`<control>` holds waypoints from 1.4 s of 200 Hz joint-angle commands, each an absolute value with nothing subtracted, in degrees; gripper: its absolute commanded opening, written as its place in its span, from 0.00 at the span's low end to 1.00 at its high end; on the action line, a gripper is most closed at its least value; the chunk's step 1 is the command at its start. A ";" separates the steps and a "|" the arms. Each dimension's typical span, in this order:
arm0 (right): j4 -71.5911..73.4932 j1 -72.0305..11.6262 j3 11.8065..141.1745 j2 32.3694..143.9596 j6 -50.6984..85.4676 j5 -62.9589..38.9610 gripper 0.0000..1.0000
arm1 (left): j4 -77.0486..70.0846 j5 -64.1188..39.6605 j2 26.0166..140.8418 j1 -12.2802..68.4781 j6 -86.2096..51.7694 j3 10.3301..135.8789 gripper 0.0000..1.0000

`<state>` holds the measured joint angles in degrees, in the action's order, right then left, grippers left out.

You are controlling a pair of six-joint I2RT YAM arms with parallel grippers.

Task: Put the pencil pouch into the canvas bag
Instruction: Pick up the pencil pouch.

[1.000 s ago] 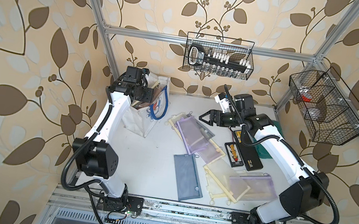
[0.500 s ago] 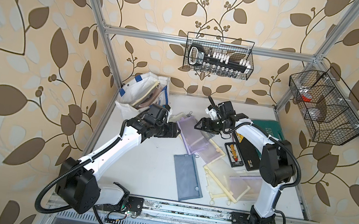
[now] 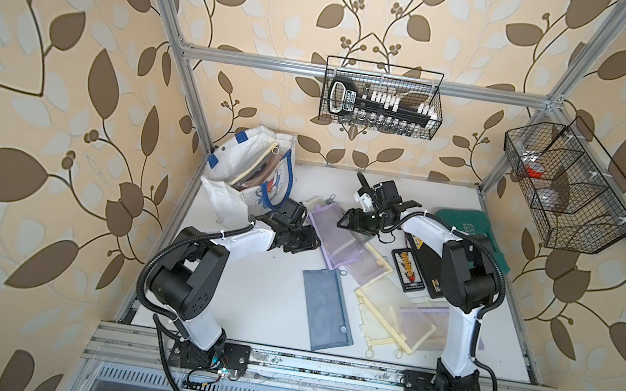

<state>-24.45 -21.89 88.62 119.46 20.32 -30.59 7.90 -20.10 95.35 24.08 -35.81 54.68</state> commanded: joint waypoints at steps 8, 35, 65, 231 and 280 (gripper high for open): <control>-22.57 -22.30 88.79 121.67 20.17 -29.96 0.71 | 0.88 -22.30 98.55 24.52 -38.17 57.46 0.43; -21.81 -22.74 88.62 122.86 20.39 -30.61 0.66 | -2.53 -24.13 102.46 24.61 -40.00 58.66 0.42; -21.60 -22.90 88.90 122.99 20.39 -31.29 0.56 | -3.91 -25.43 104.50 24.70 -40.45 59.76 0.39; -24.97 -23.55 82.27 103.84 19.57 -28.59 0.04 | 1.44 -29.18 90.40 24.79 -37.62 55.87 0.46; -27.36 -23.55 79.95 91.99 17.82 -34.45 0.00 | 4.74 -25.62 72.31 24.79 -37.90 51.71 0.72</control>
